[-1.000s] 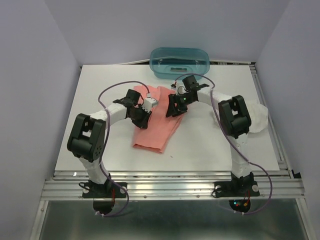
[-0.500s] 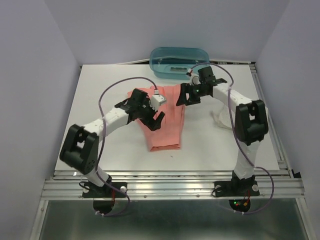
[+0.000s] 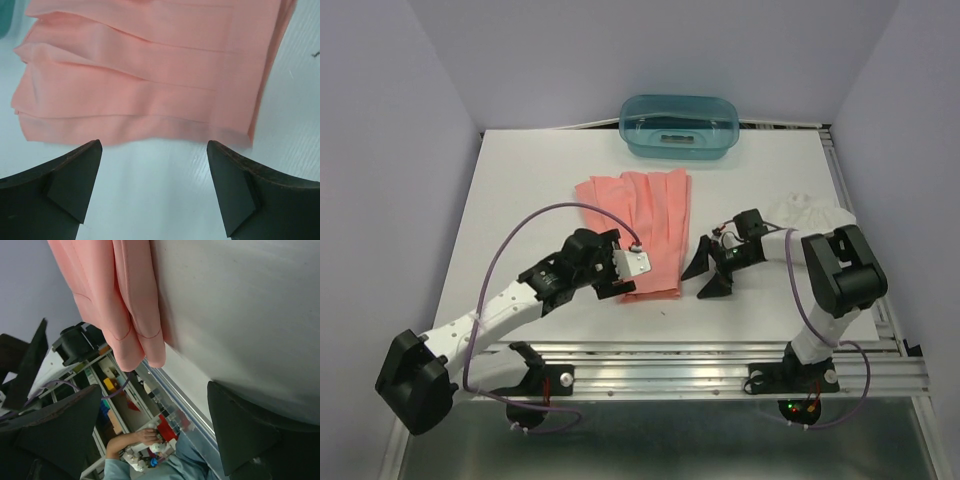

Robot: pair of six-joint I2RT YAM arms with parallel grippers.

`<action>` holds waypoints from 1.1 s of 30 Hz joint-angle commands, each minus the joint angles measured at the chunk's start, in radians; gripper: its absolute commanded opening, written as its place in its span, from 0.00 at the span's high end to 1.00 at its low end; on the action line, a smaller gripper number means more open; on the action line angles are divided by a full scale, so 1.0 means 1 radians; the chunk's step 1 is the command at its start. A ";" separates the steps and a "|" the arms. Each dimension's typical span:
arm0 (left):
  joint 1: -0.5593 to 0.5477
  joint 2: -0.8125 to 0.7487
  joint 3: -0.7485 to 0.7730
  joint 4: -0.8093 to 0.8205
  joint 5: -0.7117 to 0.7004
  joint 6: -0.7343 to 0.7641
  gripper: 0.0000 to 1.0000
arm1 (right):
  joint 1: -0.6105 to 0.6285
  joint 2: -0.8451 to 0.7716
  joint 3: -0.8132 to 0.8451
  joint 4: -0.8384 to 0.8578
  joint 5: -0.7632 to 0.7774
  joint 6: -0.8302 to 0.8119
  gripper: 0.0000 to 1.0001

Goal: Fold and stack the skirts
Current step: Fold the skirt

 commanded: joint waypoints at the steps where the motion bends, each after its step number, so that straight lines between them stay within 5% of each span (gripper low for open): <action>1: -0.047 -0.029 -0.031 0.075 -0.094 0.080 0.02 | 0.012 -0.062 -0.119 0.280 0.071 0.136 0.09; 10: -0.196 0.014 -0.100 0.118 -0.071 0.094 0.06 | 0.115 0.051 -0.105 0.402 0.128 0.213 0.22; 12: -0.234 0.014 -0.119 0.123 -0.054 0.113 0.06 | 0.115 0.105 -0.059 0.388 0.125 0.199 0.33; 16: -0.271 0.025 -0.139 0.162 -0.049 0.131 0.05 | 0.115 0.108 0.000 0.376 0.103 0.209 0.77; 20: -0.300 0.045 -0.154 0.184 -0.061 0.148 0.01 | 0.115 0.009 0.008 0.428 0.048 0.330 0.98; 33: -0.346 0.241 -0.155 0.385 -0.236 0.079 0.02 | 0.115 -0.053 0.014 0.439 -0.053 0.518 0.99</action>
